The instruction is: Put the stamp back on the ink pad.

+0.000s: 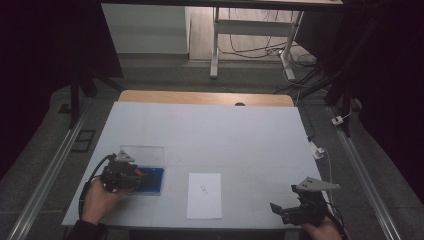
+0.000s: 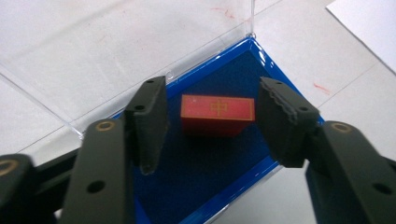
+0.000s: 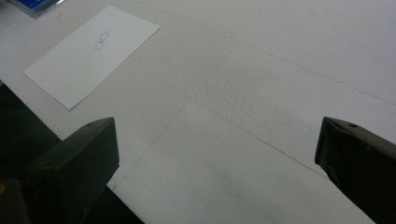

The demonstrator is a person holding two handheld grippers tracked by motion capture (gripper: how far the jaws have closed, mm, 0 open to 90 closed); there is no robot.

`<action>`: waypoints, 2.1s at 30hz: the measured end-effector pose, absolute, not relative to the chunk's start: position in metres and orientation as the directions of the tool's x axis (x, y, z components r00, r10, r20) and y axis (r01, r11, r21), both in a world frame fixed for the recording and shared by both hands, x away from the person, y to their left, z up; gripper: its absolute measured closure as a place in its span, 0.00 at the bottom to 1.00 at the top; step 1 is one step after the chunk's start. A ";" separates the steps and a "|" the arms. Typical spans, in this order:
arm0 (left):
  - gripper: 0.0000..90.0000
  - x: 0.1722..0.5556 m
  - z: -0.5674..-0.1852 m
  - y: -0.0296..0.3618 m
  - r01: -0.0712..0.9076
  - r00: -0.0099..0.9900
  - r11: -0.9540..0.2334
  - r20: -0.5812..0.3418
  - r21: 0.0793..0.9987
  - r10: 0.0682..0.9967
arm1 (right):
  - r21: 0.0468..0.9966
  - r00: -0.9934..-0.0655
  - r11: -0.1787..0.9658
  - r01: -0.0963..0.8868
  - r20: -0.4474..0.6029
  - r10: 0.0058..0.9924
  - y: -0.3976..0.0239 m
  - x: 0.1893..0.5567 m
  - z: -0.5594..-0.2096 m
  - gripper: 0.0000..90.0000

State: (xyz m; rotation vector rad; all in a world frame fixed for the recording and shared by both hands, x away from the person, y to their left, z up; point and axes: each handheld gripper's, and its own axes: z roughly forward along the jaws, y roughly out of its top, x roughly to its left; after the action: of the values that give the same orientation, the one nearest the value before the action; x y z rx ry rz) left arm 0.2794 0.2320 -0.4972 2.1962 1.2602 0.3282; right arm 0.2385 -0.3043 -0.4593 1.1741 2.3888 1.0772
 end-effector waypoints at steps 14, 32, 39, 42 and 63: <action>0.22 0.277 -0.489 0.233 0.666 0.528 -0.331 -0.109 0.669 0.842 | 0.722 -0.635 0.394 0.568 0.080 0.768 -0.304 0.239 -0.459 0.00; 0.03 0.262 -0.463 0.226 0.618 0.571 -0.290 -0.164 0.731 0.805 | 0.721 -0.634 0.394 0.570 0.080 0.769 -0.304 0.239 -0.459 0.00; 0.00 0.248 -0.457 0.230 0.610 0.586 -0.270 -0.195 0.745 0.787 | 0.724 -0.631 0.387 0.571 0.086 0.771 -0.305 0.239 -0.459 0.00; 0.00 0.240 -0.458 0.233 0.610 0.582 -0.264 -0.197 0.747 0.789 | 0.724 -0.628 0.383 0.574 0.089 0.773 -0.305 0.239 -0.459 0.00; 0.00 0.192 -0.466 0.257 0.614 0.545 -0.226 -0.199 0.756 0.814 | 0.723 -0.625 0.372 0.582 0.104 0.774 -0.307 0.240 -0.459 0.00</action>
State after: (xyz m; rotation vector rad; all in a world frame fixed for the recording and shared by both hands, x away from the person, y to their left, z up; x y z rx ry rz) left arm 0.1921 0.2565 -0.4660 1.9423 1.1581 0.3009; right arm 0.2400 -0.3066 -0.4592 1.2046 2.3820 1.0986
